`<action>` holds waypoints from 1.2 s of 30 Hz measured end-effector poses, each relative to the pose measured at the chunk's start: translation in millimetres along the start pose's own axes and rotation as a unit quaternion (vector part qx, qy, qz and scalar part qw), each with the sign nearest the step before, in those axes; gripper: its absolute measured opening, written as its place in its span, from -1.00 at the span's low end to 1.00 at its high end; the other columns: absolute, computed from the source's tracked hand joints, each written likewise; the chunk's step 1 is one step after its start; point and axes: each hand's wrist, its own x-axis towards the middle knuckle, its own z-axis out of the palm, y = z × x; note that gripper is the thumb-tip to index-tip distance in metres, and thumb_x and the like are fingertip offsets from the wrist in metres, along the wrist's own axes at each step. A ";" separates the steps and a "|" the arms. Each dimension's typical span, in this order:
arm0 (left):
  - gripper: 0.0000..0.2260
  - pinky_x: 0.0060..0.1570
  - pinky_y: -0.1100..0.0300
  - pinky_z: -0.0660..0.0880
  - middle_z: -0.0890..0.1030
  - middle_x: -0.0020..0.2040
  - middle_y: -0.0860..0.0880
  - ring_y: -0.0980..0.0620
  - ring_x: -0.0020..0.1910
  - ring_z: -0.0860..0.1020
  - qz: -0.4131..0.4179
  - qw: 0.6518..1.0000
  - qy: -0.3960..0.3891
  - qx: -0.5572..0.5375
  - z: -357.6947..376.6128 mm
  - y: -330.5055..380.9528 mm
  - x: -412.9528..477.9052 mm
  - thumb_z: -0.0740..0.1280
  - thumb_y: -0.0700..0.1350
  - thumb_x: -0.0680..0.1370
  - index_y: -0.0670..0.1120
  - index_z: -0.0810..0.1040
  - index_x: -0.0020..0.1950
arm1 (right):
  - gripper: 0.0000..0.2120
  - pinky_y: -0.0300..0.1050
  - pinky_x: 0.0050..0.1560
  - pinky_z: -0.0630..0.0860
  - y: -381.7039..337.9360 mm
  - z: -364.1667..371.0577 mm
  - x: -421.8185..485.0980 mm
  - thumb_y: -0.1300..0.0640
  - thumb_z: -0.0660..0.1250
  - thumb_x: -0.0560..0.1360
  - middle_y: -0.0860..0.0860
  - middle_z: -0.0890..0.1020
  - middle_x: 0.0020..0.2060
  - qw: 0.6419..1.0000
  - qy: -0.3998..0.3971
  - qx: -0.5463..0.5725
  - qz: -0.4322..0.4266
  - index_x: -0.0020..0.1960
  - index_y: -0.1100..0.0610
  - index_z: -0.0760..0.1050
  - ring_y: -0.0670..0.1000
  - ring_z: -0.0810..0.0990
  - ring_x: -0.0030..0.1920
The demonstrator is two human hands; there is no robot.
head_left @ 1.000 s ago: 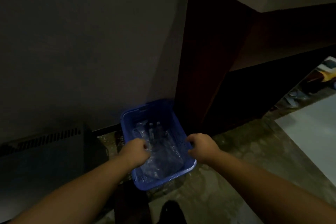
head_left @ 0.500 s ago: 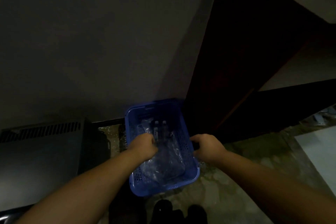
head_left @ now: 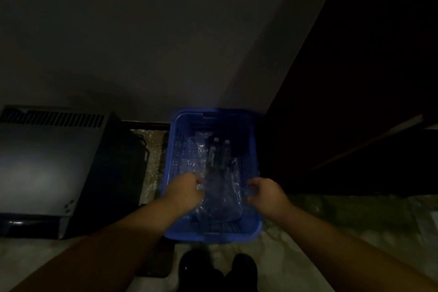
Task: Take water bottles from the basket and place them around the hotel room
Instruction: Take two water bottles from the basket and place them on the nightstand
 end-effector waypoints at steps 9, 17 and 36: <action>-0.73 -0.03 0.21 0.48 0.58 0.15 -0.10 -0.04 0.05 0.55 -0.014 0.998 -0.016 -0.052 127.7 -89.3 145.1 0.33 -0.11 0.49 -0.08 0.50 0.19 | -0.56 -0.23 0.08 0.42 92.9 141.1 168.2 0.12 0.41 0.42 0.07 0.58 0.21 0.997 0.003 0.052 0.064 0.28 0.14 0.47 0.04 0.55 0.17; -0.67 0.15 0.24 0.38 0.54 0.23 -0.12 -0.09 0.20 0.51 0.010 1.000 -0.021 -0.009 245.3 -156.1 300.9 0.30 -0.06 0.51 -0.09 0.46 0.26 | -0.63 -0.16 0.06 0.43 166.5 218.4 343.6 0.16 0.37 0.47 0.17 0.56 0.20 0.977 0.058 0.173 0.107 0.24 0.25 0.47 0.14 0.54 0.18; -0.73 0.16 0.13 0.40 0.58 0.19 -0.16 -0.12 0.16 0.53 -0.083 0.960 0.098 -0.249 303.5 -167.5 454.6 0.25 -0.05 0.56 -0.08 0.53 0.22 | -0.66 -0.11 -0.09 0.47 218.4 275.3 490.5 0.13 0.47 0.38 0.25 0.63 0.02 0.942 0.111 0.292 0.126 0.04 0.35 0.57 0.10 0.58 -0.07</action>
